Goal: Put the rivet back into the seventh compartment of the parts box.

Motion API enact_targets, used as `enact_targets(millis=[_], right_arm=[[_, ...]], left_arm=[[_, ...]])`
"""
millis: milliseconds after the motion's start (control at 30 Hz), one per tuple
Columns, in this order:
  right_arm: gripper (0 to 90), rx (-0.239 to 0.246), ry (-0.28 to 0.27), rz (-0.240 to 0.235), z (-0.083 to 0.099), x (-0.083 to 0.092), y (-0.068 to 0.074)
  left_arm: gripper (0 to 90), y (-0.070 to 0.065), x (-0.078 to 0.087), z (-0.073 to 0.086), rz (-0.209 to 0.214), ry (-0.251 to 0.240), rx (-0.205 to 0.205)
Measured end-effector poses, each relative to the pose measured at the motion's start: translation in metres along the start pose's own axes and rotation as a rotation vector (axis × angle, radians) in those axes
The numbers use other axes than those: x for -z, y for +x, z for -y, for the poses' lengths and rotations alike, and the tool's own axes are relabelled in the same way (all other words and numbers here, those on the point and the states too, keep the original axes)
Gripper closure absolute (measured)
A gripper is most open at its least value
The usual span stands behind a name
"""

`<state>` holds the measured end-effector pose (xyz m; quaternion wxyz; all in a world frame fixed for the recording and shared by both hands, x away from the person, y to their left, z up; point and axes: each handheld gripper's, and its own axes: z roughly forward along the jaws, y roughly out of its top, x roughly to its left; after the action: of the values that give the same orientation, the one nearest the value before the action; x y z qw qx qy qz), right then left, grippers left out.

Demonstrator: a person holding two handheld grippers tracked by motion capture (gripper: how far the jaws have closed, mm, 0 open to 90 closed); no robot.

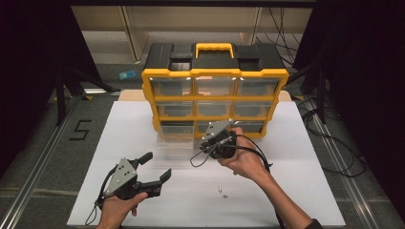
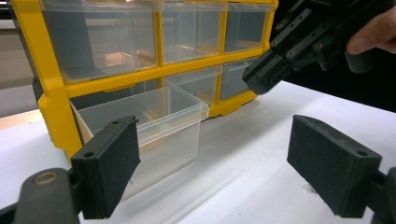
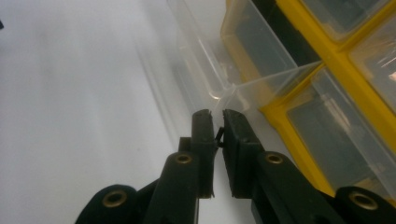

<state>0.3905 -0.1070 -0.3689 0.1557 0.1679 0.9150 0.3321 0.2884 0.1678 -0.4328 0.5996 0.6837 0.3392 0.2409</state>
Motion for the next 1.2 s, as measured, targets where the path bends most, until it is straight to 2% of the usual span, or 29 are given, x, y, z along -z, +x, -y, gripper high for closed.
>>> enact_targets(millis=[200,267,433,567,1200], right_arm=[[83.2,-0.005,-0.024,0.008,-0.01,-0.001,-0.004],[83.2,0.009,-0.033,0.016,-0.012,-0.002,-0.005],[83.2,0.013,-0.051,0.019,-0.022,-0.006,-0.008],[83.2,0.026,-0.066,0.033,-0.029,-0.01,-0.012],[83.2,0.017,-0.08,0.028,-0.055,-0.034,-0.02]], left_arm=[[16.6,-0.001,0.0,0.0,0.003,0.008,0.006],[16.6,-0.001,0.001,0.0,0.001,0.009,0.004],[16.6,0.002,0.0,-0.001,-0.011,-0.001,-0.017],[16.6,0.001,0.001,-0.001,-0.008,0.002,-0.006],[16.6,0.001,0.001,-0.001,-0.003,0.004,0.0]])
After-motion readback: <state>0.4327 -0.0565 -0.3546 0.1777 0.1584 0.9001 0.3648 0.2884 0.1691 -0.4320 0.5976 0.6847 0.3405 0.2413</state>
